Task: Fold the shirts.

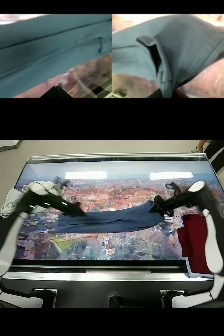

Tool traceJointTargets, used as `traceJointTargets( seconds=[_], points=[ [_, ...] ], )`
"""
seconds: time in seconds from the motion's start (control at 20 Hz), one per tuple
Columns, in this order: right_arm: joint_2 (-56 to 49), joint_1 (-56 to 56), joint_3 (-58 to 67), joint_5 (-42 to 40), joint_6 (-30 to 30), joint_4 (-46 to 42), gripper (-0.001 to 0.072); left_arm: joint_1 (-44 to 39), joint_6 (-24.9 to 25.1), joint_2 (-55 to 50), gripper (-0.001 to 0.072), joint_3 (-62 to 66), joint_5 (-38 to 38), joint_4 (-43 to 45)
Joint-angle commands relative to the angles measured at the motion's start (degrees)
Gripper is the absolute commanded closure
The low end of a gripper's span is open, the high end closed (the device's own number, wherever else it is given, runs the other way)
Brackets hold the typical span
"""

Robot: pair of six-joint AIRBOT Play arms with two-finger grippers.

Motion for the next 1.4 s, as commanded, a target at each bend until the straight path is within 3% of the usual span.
traceJointTargets(
  seconds=[0.0, 0.25, 0.5, 0.6, 0.7, 0.9, 1.2, 1.25, 1.3, 1.35],
  points=[
    [11.3, 0.3, 0.0, 4.0, 4.4, 0.3, 0.0667, -12.0, 0.5, -4.7, 0.0675, -6.5, 16.3, -12.8],
    [22.4, 0.3, 0.0, 10.7, 8.4, -0.3, 0.0667, -22.3, 3.1, -18.3, 0.0676, 1.5, 20.3, -34.2],
    [28.2, 0.2, 0.0, 11.1, 11.3, -4.4, 0.0666, -30.2, 2.6, -26.5, 0.0676, 10.4, 20.3, -43.2],
    [27.5, 0.2, 0.0, 11.0, 11.5, -4.9, 0.0666, -29.4, 4.0, -26.9, 0.0678, 11.5, 19.0, -43.2],
    [25.1, 0.8, 0.0, 9.8, 10.4, -3.9, 0.0667, -25.2, 5.7, -24.0, 0.0679, 11.5, 14.8, -37.3],
    [16.1, 10.2, 0.0, 0.8, 8.2, 2.6, 0.0667, -11.5, 2.5, -8.8, 0.0678, 11.4, 7.1, -12.1],
    [-4.8, 24.7, 0.1, -18.1, 7.7, 21.6, 0.0662, 10.7, 2.5, 16.1, 0.0677, 11.4, 5.1, -8.7],
    [-8.0, 26.3, 0.1, -20.2, 7.1, 25.6, 0.0566, 12.9, 2.5, 19.2, 0.0677, 11.4, 5.1, -8.7],
    [-10.4, 27.4, 0.1, -21.9, 5.7, 29.7, 0.0301, 14.5, 2.5, 21.8, 0.0676, 11.4, 5.1, -8.7],
    [-11.9, 27.4, 0.1, -22.2, 2.8, 33.1, 0.0166, 15.5, 2.5, 23.7, 0.0676, 11.4, 4.9, -8.7]
  ],
)
